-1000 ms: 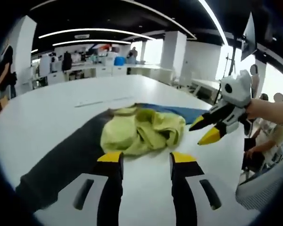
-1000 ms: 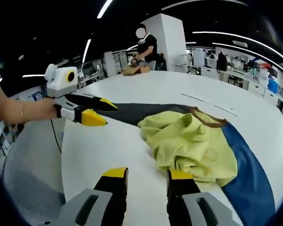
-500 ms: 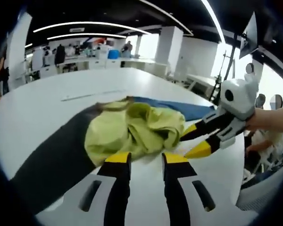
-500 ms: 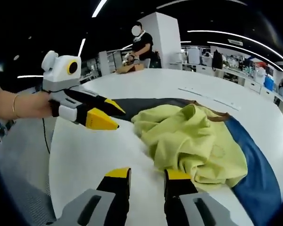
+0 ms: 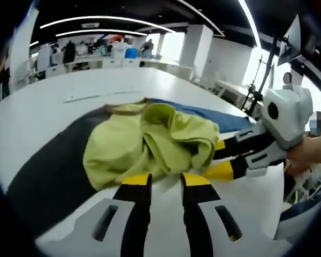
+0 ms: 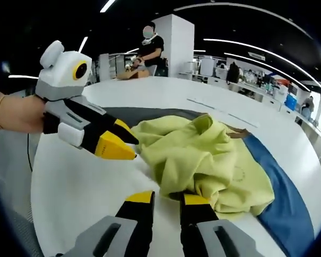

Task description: Fold the garment on the visible template until the final outline fits inside the template.

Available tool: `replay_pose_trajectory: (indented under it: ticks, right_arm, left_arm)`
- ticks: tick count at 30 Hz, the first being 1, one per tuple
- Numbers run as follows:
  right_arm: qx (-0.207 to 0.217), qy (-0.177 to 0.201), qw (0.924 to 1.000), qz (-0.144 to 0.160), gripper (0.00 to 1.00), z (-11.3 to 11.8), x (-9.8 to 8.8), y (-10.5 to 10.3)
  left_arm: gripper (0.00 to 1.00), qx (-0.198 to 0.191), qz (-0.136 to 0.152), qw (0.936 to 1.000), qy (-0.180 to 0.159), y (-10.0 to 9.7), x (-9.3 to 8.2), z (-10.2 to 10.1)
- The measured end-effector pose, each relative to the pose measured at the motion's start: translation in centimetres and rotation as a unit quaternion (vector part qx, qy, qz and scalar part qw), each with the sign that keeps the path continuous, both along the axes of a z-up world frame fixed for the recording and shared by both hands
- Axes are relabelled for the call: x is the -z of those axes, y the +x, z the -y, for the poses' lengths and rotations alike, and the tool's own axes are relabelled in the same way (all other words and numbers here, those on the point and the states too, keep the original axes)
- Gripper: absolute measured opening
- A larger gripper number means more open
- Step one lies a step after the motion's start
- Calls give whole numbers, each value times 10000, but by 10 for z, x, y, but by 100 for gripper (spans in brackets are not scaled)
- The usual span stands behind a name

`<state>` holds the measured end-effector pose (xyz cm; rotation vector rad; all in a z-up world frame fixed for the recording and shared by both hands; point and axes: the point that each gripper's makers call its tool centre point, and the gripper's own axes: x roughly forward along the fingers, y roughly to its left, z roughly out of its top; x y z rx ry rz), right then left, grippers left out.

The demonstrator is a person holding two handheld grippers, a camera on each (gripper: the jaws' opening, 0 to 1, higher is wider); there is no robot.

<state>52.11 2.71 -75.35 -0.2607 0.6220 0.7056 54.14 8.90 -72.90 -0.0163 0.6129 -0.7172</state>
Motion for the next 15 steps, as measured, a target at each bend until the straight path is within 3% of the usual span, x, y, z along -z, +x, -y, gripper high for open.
replay_pose_trajectory:
  ticks: [10,15]
  right_arm:
    - [123,-244,9991,311,3,4,-1,9]
    - [201,-141,9995,218,0,5,0,10]
  left_arm:
    - [13,-56,-89,9997,-225,8,4,12]
    - [6,-74,-178,9997,-169,9,10,12]
